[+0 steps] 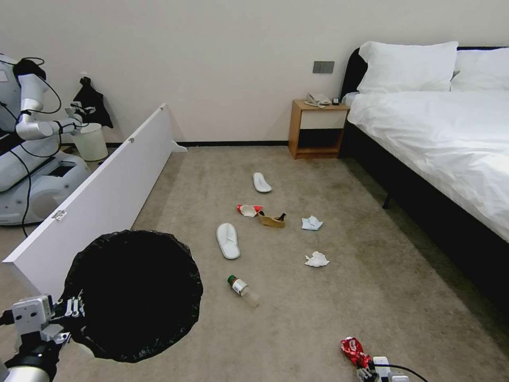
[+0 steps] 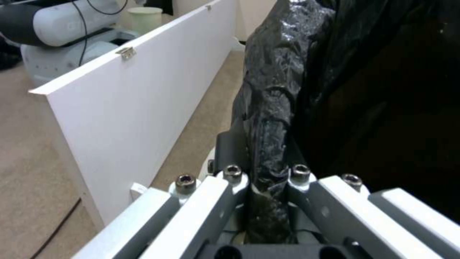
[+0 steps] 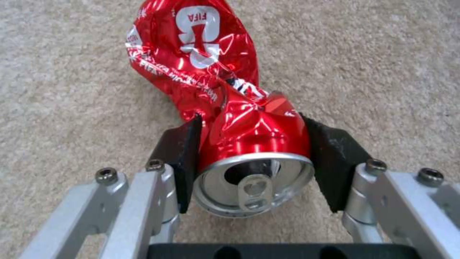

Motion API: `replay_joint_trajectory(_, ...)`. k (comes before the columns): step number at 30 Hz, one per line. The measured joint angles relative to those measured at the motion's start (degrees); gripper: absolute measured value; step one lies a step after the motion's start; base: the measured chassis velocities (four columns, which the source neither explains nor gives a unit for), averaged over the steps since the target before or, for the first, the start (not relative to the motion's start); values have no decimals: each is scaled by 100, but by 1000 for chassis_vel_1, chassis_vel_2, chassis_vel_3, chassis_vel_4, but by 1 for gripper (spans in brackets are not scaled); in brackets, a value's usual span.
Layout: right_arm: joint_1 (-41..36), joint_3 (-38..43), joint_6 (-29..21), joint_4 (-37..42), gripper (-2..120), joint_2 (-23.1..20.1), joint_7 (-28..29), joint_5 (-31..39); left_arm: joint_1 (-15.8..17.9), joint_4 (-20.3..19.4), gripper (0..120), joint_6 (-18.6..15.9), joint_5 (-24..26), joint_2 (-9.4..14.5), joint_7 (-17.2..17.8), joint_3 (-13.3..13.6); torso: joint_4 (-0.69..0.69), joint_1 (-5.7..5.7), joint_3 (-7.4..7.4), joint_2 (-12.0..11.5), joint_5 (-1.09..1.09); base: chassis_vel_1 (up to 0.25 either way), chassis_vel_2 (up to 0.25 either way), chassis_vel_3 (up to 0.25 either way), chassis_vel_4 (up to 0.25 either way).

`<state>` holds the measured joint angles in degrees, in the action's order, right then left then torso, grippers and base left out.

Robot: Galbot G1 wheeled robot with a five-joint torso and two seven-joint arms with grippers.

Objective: Pick up the trash bin, then pick up the garbage from the floor and place it into the trash bin.

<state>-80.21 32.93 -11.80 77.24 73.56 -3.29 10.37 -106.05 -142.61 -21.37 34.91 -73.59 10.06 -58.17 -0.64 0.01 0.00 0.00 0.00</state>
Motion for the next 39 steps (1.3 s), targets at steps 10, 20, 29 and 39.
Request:
replay_joint_trajectory(10,-30,44,18,42,48,18,-27,3,45,11,2,-11,94,67,15,-40,0,0,0,0,0,0,0,0,0)
replay_joint_trajectory(20,-622,449,172,1433,48,-169,-44,38,72,190,2,-43,21,193,65,233,0,0,0,0,-1,0,0,0,0)
replay_joint_trajectory(29,-1184,834,158,3323,48,-485,-28,667,288,227,2,-538,87,434,199,658,-1,0,0,0,1,0,0,0,0)
replay_joint_trajectory(39,-1227,839,142,4872,48,-1762,-57,1758,331,397,2,-841,388,531,289,848,0,0,0,0,-2,0,0,0,0)
